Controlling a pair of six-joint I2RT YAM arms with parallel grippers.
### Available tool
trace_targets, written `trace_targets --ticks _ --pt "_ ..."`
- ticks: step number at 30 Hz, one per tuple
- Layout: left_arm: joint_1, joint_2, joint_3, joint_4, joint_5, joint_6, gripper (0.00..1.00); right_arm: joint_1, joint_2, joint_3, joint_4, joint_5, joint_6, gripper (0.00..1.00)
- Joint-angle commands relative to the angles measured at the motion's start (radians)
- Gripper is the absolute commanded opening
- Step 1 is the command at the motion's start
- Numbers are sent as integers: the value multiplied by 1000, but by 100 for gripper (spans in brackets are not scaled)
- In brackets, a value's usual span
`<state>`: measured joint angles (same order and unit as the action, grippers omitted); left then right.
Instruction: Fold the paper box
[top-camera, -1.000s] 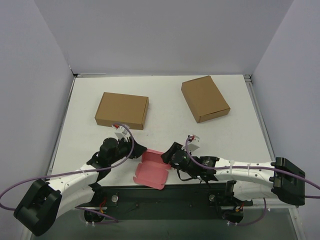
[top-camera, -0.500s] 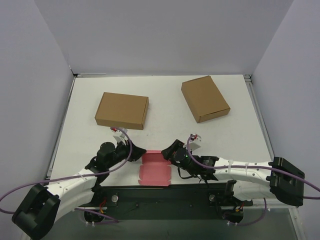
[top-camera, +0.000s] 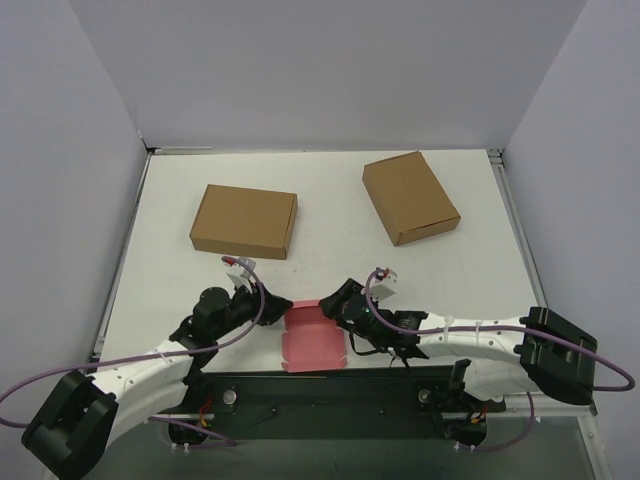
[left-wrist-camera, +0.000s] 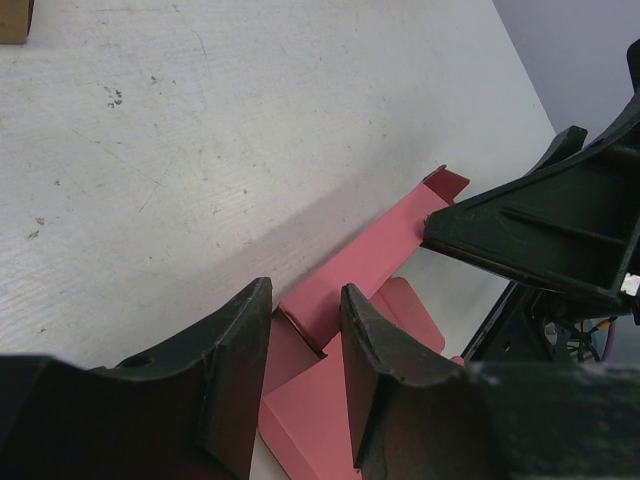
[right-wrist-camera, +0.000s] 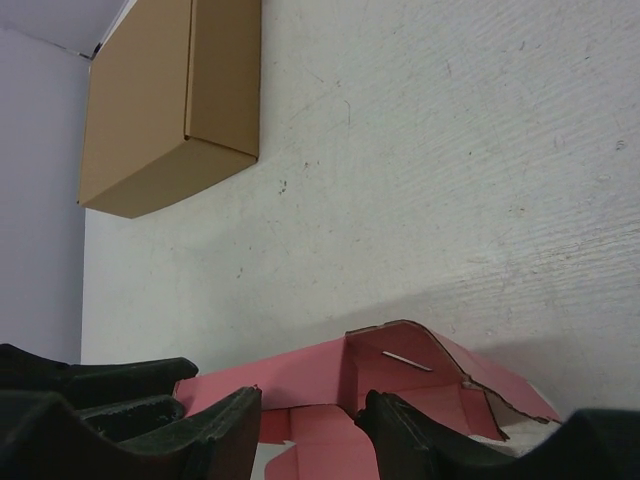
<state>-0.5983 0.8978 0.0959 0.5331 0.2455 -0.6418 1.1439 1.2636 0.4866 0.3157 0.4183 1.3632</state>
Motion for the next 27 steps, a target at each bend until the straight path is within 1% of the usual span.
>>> trace_targets --ticks 1,4,6,7,10,13,17,19,23,25,26,27 --pt "-24 -31 -16 15 23 25 43 -10 11 27 49 33 25 45" --pt "-34 -43 -24 13 17 28 43 -10 14 27 62 50 31 38" --pt "-43 -49 -27 13 12 30 43 -12 17 29 68 63 33 35" --pt "-46 -57 -27 11 11 30 43 -12 20 30 69 68 34 31" --pt "-57 -71 -21 7 -5 30 43 -12 28 27 91 85 42 26" --pt "-60 -85 5 -27 -29 24 44 -12 40 18 126 99 40 19" --pt "-60 -115 40 -71 -64 16 47 -12 45 -2 183 122 25 13" --pt "-60 -134 73 -108 -81 28 47 -12 48 0 187 129 14 12" --pt "-60 -135 108 -156 -78 63 48 -12 45 -6 201 129 -9 12" --pt "-60 -137 116 -185 -72 71 50 -12 33 -16 200 129 -33 15" --pt "-60 -145 129 -205 -71 83 52 -13 19 -17 189 135 -50 16" --pt "-60 -154 142 -253 -74 94 54 -13 10 -26 184 137 -61 19"
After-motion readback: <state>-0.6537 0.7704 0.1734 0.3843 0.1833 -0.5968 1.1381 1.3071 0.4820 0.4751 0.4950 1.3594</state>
